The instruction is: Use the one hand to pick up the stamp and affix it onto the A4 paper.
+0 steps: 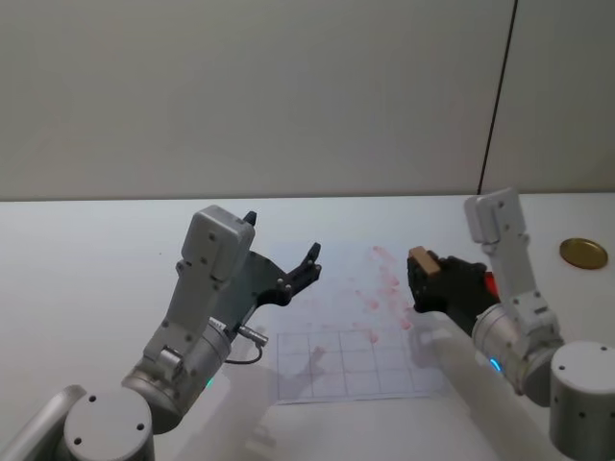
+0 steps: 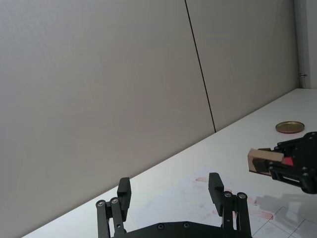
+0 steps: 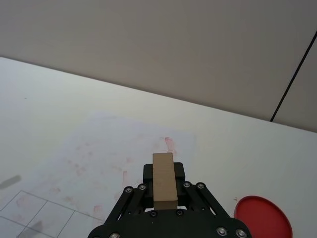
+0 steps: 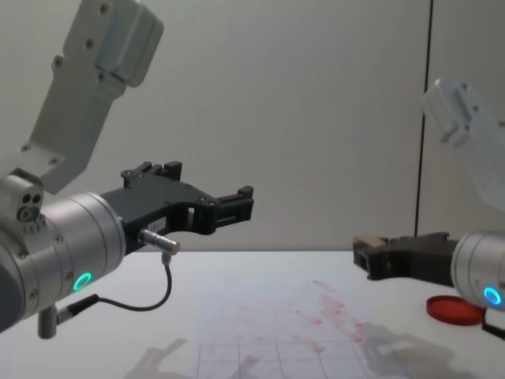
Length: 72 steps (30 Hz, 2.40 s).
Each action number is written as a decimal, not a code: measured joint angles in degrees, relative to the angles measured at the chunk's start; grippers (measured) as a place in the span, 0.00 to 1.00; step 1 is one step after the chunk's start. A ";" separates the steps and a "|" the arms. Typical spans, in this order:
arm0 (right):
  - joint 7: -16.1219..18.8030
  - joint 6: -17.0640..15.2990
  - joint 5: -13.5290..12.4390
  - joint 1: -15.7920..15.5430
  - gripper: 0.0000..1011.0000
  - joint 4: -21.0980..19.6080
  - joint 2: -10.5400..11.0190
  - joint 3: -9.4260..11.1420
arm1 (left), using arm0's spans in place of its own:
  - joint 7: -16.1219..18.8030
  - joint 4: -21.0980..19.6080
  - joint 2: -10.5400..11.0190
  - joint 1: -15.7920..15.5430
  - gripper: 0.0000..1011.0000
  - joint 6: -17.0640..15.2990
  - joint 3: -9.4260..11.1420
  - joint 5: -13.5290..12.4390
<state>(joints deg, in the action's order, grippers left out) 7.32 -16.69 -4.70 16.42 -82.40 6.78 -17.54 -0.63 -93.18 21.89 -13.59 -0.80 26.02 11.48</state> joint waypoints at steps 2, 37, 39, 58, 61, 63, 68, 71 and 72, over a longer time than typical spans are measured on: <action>0.12 -0.66 0.34 -0.08 0.22 0.07 -0.06 -0.18 | 0.00 0.00 0.00 0.00 0.98 0.00 0.00 0.00; 6.15 -4.10 3.27 2.77 0.22 9.87 -1.42 -1.23 | 0.00 0.00 0.00 0.00 0.98 0.00 0.00 0.00; 6.17 -4.09 3.27 2.86 0.22 10.30 -1.42 -1.15 | 0.00 0.00 0.00 0.00 0.98 0.00 0.00 0.00; 5.87 -3.57 3.31 3.42 0.22 12.66 -1.30 -0.44 | 0.00 0.00 0.00 0.00 0.98 0.00 0.00 0.00; 5.51 -3.27 3.26 3.37 0.22 11.98 -1.18 -0.32 | 0.00 0.00 0.00 0.00 0.98 0.00 0.00 0.00; 5.33 -3.15 3.19 3.30 0.22 11.50 -1.12 -0.24 | 0.00 0.00 0.00 0.00 0.98 0.00 0.00 0.00; 4.72 -2.82 2.84 2.90 0.22 9.35 -0.80 0.09 | 0.00 0.00 0.00 0.00 0.98 0.00 0.00 0.00; 4.37 -2.32 2.43 2.83 0.22 7.30 -0.62 0.39 | 0.00 0.00 0.00 0.00 0.98 0.00 0.00 0.00; 4.29 -2.18 2.32 2.81 0.22 6.91 -0.60 0.44 | 0.00 0.00 0.00 0.00 0.98 0.00 0.00 0.00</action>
<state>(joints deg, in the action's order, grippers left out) 11.60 -18.87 -2.37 19.24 -75.49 6.18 -17.10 -0.63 -93.18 21.89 -13.59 -0.80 26.03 11.48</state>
